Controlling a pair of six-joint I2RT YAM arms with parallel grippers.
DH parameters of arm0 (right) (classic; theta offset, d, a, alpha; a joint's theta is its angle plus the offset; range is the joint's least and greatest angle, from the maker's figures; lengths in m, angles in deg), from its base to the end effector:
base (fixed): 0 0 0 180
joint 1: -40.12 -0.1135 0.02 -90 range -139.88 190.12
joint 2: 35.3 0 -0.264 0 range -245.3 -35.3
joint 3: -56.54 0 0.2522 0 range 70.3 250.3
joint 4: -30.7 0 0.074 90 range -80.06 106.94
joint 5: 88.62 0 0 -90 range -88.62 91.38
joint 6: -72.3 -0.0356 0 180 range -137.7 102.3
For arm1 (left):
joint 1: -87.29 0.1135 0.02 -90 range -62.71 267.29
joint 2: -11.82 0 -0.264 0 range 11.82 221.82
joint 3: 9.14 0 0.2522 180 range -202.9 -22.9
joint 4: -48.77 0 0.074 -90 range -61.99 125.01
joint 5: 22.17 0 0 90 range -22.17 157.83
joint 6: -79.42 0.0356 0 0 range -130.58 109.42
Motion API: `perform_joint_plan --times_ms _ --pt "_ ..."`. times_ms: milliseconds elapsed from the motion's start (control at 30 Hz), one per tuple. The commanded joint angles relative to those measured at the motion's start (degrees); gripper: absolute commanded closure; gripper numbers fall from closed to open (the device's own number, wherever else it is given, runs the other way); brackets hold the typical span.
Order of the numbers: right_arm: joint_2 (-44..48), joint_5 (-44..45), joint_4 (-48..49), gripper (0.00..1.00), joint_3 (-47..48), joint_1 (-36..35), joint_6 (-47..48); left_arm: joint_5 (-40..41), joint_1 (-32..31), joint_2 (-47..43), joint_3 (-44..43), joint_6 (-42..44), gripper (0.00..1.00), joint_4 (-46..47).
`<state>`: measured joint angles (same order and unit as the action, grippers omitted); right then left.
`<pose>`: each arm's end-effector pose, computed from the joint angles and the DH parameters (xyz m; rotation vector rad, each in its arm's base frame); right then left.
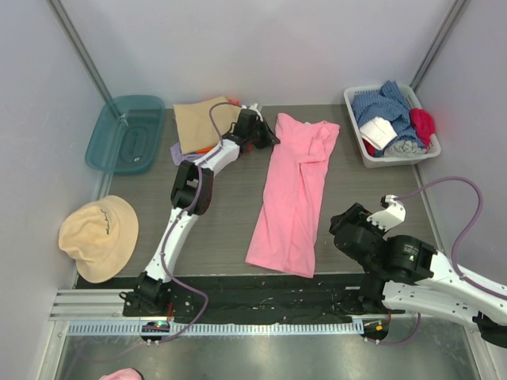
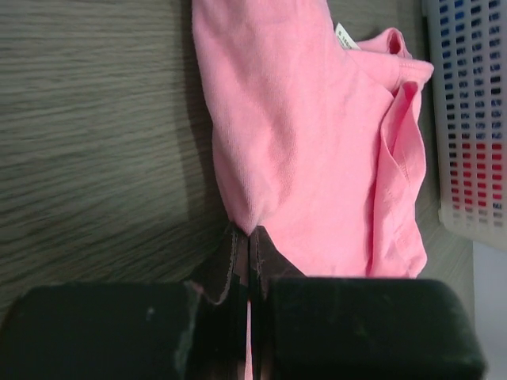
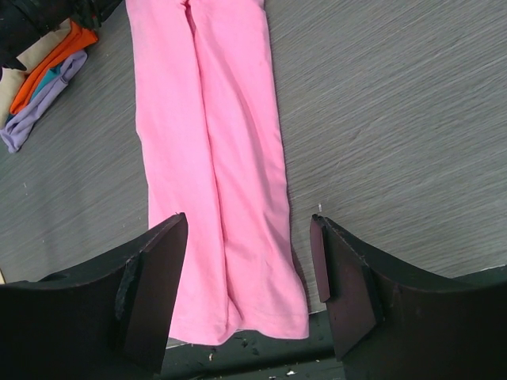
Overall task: Fold and stack the t-shirts
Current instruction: Fold the tshirt
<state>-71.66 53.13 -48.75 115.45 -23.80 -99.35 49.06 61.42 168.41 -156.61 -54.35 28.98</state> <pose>0.0659 0.0710 0.2863 0.6252 2.0364 0.2958 0.5399 -0.2745 0.1263 -0.1315 2.2275 -1.0496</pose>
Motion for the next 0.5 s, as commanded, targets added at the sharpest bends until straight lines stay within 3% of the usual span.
perform_joint_plan --times_ms 0,367,433,467 --pt "0.24 2.31 1.36 0.29 0.03 -0.33 -2.03 5.93 1.61 0.03 -1.73 -3.16 1.00 3.82" --pt "0.76 2.22 1.18 0.29 -0.58 -0.33 -2.20 8.66 2.40 0.11 -2.08 -5.36 0.99 4.70" --pt "0.76 2.13 1.27 0.29 -0.67 -0.24 -2.03 7.61 2.40 0.03 -2.52 -5.54 0.88 4.70" --pt "0.68 2.13 1.18 0.29 -0.67 -0.33 -1.76 7.25 2.49 -0.41 -2.17 -5.63 0.62 4.96"
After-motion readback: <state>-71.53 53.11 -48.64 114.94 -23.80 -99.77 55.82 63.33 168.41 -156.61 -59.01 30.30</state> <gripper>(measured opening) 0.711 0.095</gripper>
